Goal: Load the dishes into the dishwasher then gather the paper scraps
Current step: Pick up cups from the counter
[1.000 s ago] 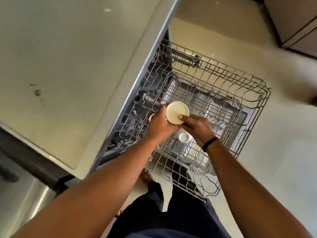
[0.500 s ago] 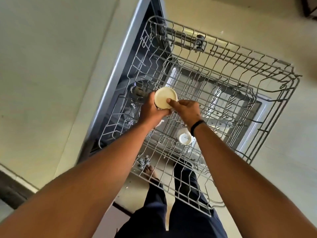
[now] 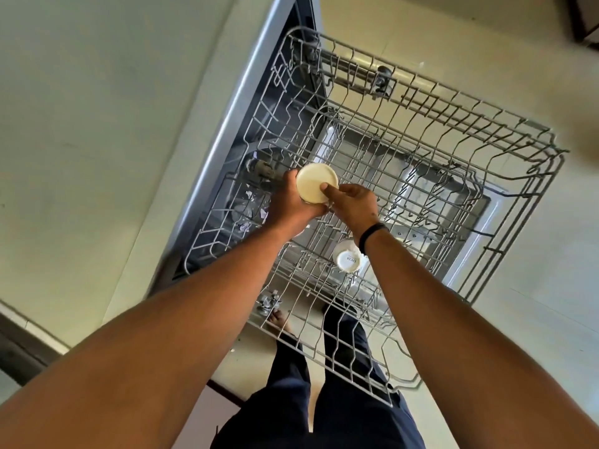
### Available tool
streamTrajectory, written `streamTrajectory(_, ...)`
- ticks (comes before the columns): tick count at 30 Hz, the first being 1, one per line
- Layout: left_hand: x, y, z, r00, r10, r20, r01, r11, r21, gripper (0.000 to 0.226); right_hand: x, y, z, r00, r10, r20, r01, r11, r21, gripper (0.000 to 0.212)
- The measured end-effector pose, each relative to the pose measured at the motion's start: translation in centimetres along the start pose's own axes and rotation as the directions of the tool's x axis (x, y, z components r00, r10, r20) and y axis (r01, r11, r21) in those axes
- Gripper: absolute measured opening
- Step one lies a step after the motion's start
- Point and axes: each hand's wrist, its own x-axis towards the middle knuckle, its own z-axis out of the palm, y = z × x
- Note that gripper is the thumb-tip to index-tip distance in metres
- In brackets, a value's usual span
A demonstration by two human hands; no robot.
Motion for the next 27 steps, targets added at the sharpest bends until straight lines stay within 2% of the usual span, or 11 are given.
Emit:
streamTrajectory(2, -0.4, 0.1, -0.4, 1.0, 0.011, 0.003, -0.011, 1.0, -0.026, 0.096, -0.1, -0.3, -0.3, 1.0, 0.001, 0.007, -0.001, 1.0, 0.014, 0.086)
streamTrajectory(3, -0.7, 0.0, -0.7, 1.0, 0.016, 0.003, -0.016, 0.999, -0.046, 0.098, -0.7, -0.9, -0.5, 1.0, 0.006, -0.003, -0.006, 1.0, 0.002, 0.075)
streamTrajectory(6, -1.9, -0.3, -1.5, 0.999, 0.035, 0.001, -0.034, 0.991, -0.13, 0.103, -2.2, -2.4, -1.3, 0.994, -0.019, -0.11, 0.013, 0.998, -0.057, 0.026)
streamTrajectory(10, -4.3, -0.5, -2.7, 0.996, 0.077, -0.04, -0.084, 0.973, -0.216, 0.093, -4.3, -3.8, -2.5, 0.98, -0.082, -0.182, 0.067, 0.994, -0.091, 0.022)
streamTrajectory(16, -9.4, -1.1, -4.7, 0.998, 0.057, -0.039, -0.067, 0.935, -0.347, 0.075, -10.7, -5.4, -1.1, 0.988, -0.151, -0.024, 0.149, 0.986, -0.076, 0.012)
streamTrajectory(19, -12.8, -1.5, -6.5, 0.994, 0.096, -0.048, -0.107, 0.908, -0.404, 0.062, -14.3, -5.7, 0.2, 0.985, -0.17, -0.007, 0.169, 0.982, -0.081, 0.011)
streamTrajectory(23, -17.2, -2.7, -9.3, 0.987, 0.154, -0.041, -0.154, 0.86, -0.487, 0.059, -19.0, -6.3, 1.8, 0.972, -0.234, -0.004, 0.233, 0.971, -0.061, 0.01)
streamTrajectory(27, -22.3, -4.8, -12.9, 0.969, 0.212, -0.13, -0.248, 0.809, -0.532, 0.05, -23.7, -7.2, 4.8, 0.946, -0.317, 0.064, 0.321, 0.945, -0.06, 0.013)
